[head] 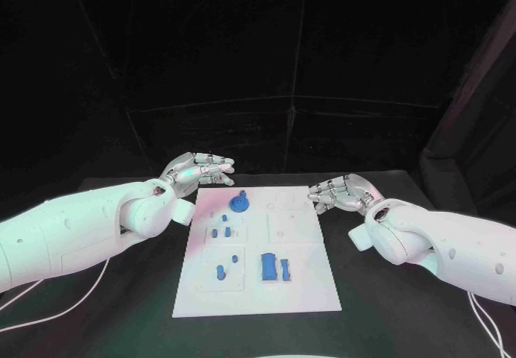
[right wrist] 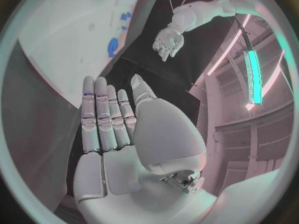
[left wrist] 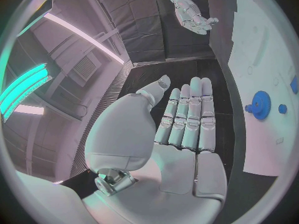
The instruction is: Assemble the parts on the task board
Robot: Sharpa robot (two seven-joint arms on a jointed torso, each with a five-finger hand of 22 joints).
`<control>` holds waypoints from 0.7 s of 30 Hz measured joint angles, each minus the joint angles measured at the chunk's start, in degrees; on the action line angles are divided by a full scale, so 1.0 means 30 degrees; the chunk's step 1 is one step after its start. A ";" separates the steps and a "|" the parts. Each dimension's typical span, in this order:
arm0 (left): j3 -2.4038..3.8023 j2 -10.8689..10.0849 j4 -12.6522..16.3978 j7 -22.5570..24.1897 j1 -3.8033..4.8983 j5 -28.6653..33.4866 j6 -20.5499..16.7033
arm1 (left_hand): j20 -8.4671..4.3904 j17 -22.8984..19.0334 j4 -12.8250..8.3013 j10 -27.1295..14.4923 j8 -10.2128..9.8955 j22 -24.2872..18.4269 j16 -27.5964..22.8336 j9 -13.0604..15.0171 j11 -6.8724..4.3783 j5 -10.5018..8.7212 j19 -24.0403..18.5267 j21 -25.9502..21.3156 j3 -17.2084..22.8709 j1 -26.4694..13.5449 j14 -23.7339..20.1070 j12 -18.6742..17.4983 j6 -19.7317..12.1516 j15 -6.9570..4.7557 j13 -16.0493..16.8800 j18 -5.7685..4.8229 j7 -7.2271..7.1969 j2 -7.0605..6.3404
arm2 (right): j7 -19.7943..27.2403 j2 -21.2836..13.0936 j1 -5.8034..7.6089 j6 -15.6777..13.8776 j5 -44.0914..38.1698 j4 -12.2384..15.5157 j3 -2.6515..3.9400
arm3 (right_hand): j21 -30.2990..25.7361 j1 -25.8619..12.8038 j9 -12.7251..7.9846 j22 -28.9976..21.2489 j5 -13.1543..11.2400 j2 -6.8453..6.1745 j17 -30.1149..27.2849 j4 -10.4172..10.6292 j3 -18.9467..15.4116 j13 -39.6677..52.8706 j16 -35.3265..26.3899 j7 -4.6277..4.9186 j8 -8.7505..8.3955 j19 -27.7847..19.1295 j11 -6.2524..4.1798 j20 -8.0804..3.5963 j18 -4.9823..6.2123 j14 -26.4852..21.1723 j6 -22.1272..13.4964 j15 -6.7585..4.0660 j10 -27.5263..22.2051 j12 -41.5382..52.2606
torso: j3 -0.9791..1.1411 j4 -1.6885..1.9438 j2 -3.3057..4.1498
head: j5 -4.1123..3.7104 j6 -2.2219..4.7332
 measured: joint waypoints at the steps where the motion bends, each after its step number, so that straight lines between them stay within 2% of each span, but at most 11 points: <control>1: -0.0013 0.0118 -0.0227 0.0063 -0.0018 0.0126 -0.0035 | 0.0147 -0.0308 0.0074 0.0071 -0.0078 -0.0369 -0.0707 0.0000 0.0072 0.0000 -0.0289 -0.0464 -0.0074 0.0000 -0.0087 -0.0261 -0.0002 0.0088 0.0000 0.0003 0.0002 0.0000 | 0.0421 0.0322 0.0048 0.0152 0.0470 -0.0561 0.0110 | -0.0708 -0.0001 -0.0255 -0.0470 -0.0087 0.0001 -0.0587 -0.0079 -0.0073 -0.0593 -0.0768 -0.0113 0.0000 -0.0230 0.0145 0.0229 0.0000 -0.0386 -0.0111 0.0217 -0.0034 -0.0298 | -0.0009 -0.0007 -0.0062 | -0.0002 0.0139; 3: -0.0034 0.0398 -0.0721 0.0189 -0.0072 0.0405 -0.0121 | 0.0617 -0.1123 0.0262 0.0240 -0.0363 -0.1424 -0.2497 0.0000 0.0240 0.0000 -0.1086 -0.1721 -0.0328 0.0000 -0.0141 -0.1030 -0.0001 0.0392 0.0006 0.0002 0.0002 0.0000 | 0.1206 0.0955 0.0113 0.0495 0.1294 -0.1626 0.0298 | -0.2331 -0.0006 -0.1088 -0.1672 -0.0232 0.0006 -0.2185 -0.0469 -0.0180 -0.2317 -0.2263 -0.0165 0.0000 -0.0106 0.0387 0.0763 0.0000 -0.0392 -0.0164 0.0474 0.0248 -0.0918 | -0.0013 -0.0009 -0.0181 | -0.0007 0.0443; 4: -0.0038 0.0590 -0.1028 0.0272 -0.0130 0.0583 -0.0189 | 0.0814 -0.1446 0.0313 0.0268 -0.0499 -0.1839 -0.3227 0.0000 0.0267 0.0000 -0.1284 -0.2163 -0.0467 0.0000 -0.0051 -0.1387 -0.0001 0.0482 0.0007 0.0003 0.0001 0.0000 | 0.1642 0.1340 0.0136 0.0731 0.1732 -0.2252 0.0371 | -0.3090 -0.0010 -0.1524 -0.2233 -0.0266 0.0010 -0.2952 -0.0664 -0.0239 -0.3165 -0.2904 -0.0165 0.0000 0.0056 0.0389 0.0926 0.0000 -0.0199 -0.0164 0.0537 0.0371 -0.1184 | -0.0013 -0.0009 -0.0233 | -0.0016 0.0555; 8: -0.0061 0.1380 -0.2097 0.0565 -0.0378 0.1109 -0.0488 | 0.1275 -0.2159 0.0466 -0.0012 -0.0850 -0.2730 -0.4817 -0.0026 0.0544 0.0000 -0.2016 -0.3186 -0.0840 0.0000 -0.0500 -0.2234 -0.0206 0.0928 -0.0005 0.0006 -0.0206 0.0000 | 0.2721 0.2510 0.0139 0.1457 0.2729 -0.4089 0.0518 | -0.4744 -0.0415 -0.2559 -0.3451 -0.0407 0.0414 -0.4552 -0.1154 -0.0521 -0.4961 -0.4201 -0.0165 0.0000 0.0223 0.0441 0.1093 -0.0002 -0.0030 -0.0164 0.0708 0.0316 -0.1332 | 0.0026 0.0018 -0.0461 | -0.0013 0.1007; 11: -0.0062 0.1779 -0.2631 0.0770 -0.0460 0.1409 -0.0739 | 0.1367 -0.2448 0.0501 -0.0042 -0.0973 -0.3121 -0.5445 -0.0025 0.0573 0.0000 -0.2108 -0.3481 -0.1051 0.0044 -0.0457 -0.2609 -0.0206 0.1032 -0.0004 0.0007 -0.0207 0.0044 | 0.3169 0.3113 0.0145 0.1836 0.3089 -0.4972 0.0567 | -0.5422 -0.0565 -0.3017 -0.3948 -0.0407 0.0565 -0.5199 -0.1427 -0.0620 -0.5671 -0.4388 -0.0165 0.0000 0.0343 0.0496 0.1213 -0.0003 0.0038 -0.0164 0.0776 0.0260 -0.1332 | 0.0060 0.0073 -0.0566 | 0.0022 0.1273; 12: -0.0061 0.1829 -0.2686 0.0791 -0.0467 0.1449 -0.0793 | 0.1345 -0.2529 0.0517 -0.0254 -0.1020 -0.3280 -0.5643 -0.0080 0.0620 -0.0016 -0.2271 -0.3594 -0.1218 -0.0161 -0.0568 -0.2728 -0.0477 0.1067 -0.0046 0.0004 -0.0230 0.0213 | 0.3213 0.3200 0.0147 0.1868 0.3125 -0.5045 0.0574 | -0.5594 -0.0799 -0.3142 -0.4108 -0.0433 0.0609 -0.5360 -0.1474 -0.0616 -0.5845 -0.4416 -0.0166 -0.0038 0.0283 0.0571 0.1239 -0.0003 -0.0021 -0.0330 0.0786 0.0153 -0.1396 | 0.0073 0.0088 -0.0588 | 0.0037 0.1342; 14: -0.0061 0.1760 -0.2606 0.0767 -0.0473 0.1446 -0.0801 | 0.1036 -0.2690 0.0685 -0.1500 -0.1246 -0.3707 -0.6015 -0.0346 0.0427 -0.0249 -0.3239 -0.3745 -0.1653 -0.1743 -0.1724 -0.2958 -0.1681 0.0870 -0.0302 0.0008 -0.0434 0.0568 | 0.3205 0.3122 0.0137 0.1868 0.3125 -0.4851 0.0569 | -0.5810 -0.2549 -0.3353 -0.4496 -0.0687 0.0396 -0.5685 -0.1408 -0.0226 -0.6071 -0.4698 -0.0335 -0.0334 -0.0888 0.0381 0.0957 -0.0002 -0.1268 -0.1469 0.0638 -0.1096 -0.1701 | 0.0071 0.0088 -0.0586 | 0.0037 0.1311; 15: -0.0052 0.1728 -0.2550 0.0752 -0.0489 0.1441 -0.0812 | 0.0818 -0.2792 0.0769 -0.2336 -0.1492 -0.3976 -0.6240 -0.0505 0.0280 -0.0387 -0.3868 -0.3846 -0.1939 -0.2810 -0.2493 -0.3108 -0.2480 0.0735 -0.0454 -0.0012 -0.0577 0.0746 | 0.3194 0.3045 0.0120 0.1850 0.3125 -0.4775 0.0567 | -0.6073 -0.3816 -0.3625 -0.4726 -0.0850 0.0238 -0.5950 -0.1308 0.0043 -0.6340 -0.4868 -0.0460 -0.0513 -0.1763 0.0223 0.0718 0.0000 -0.2206 -0.2317 0.0515 -0.2025 -0.1868 | 0.0071 0.0101 -0.0586 | 0.0037 0.1298; 17: 0.0015 0.1692 -0.2390 0.0734 -0.0568 0.1425 -0.0877 | 0.0501 -0.3007 0.0897 -0.3540 -0.1851 -0.4364 -0.6567 -0.0704 0.0077 -0.0524 -0.4788 -0.3993 -0.2317 -0.4322 -0.3594 -0.3313 -0.3625 0.0550 -0.0638 -0.0405 -0.0766 0.0960 | 0.3187 0.2864 0.0055 0.1762 0.3138 -0.4582 0.0567 | -0.6387 -0.5289 -0.3954 -0.4957 -0.1028 0.0079 -0.6228 -0.1223 0.0325 -0.6655 -0.5036 -0.0628 -0.0678 -0.2793 0.0043 0.0446 -0.0051 -0.3314 -0.3316 0.0373 -0.3119 -0.2057 | 0.0086 0.0156 -0.0586 | -0.0016 0.1293; 19: 0.0134 0.1663 -0.2075 0.0728 -0.0677 0.1399 -0.1038 | 0.0121 -0.3473 0.1013 -0.4924 -0.2192 -0.4808 -0.6948 -0.0882 -0.0158 -0.0601 -0.5858 -0.4339 -0.2761 -0.6063 -0.4862 -0.3544 -0.4950 0.0339 -0.0810 -0.0430 -0.1025 0.1151 | 0.3188 0.2643 -0.0033 0.1572 0.3244 -0.4140 0.0572 | -0.6762 -0.7359 -0.4329 -0.5209 -0.1298 -0.0091 -0.6541 -0.1066 0.0588 -0.7024 -0.5230 -0.0873 -0.0866 -0.4243 -0.0209 0.0067 -0.0474 -0.4871 -0.4717 0.0167 -0.4663 -0.2241 | 0.0121 0.0276 -0.0590 | -0.0101 0.1302; 21: 0.0304 0.1602 -0.1628 0.0730 -0.0825 0.1373 -0.1329 | -0.0176 -0.3811 0.1071 -0.6051 -0.2402 -0.5169 -0.7252 -0.0995 -0.0349 -0.0726 -0.6726 -0.4733 -0.3134 -0.7482 -0.5896 -0.3741 -0.6034 0.0170 -0.0913 -0.0725 -0.1226 0.1276 | 0.3240 0.2410 -0.0145 0.1257 0.3437 -0.3431 0.0614 | -0.6977 -0.8917 -0.4550 -0.5354 -0.1485 -0.0193 -0.6721 -0.1016 0.0791 -0.7236 -0.5297 -0.1049 -0.0926 -0.5332 -0.0393 -0.0219 -0.0492 -0.6035 -0.5773 -0.0058 -0.5826 -0.2291 | 0.0178 0.0487 -0.0608 | -0.0225 0.1337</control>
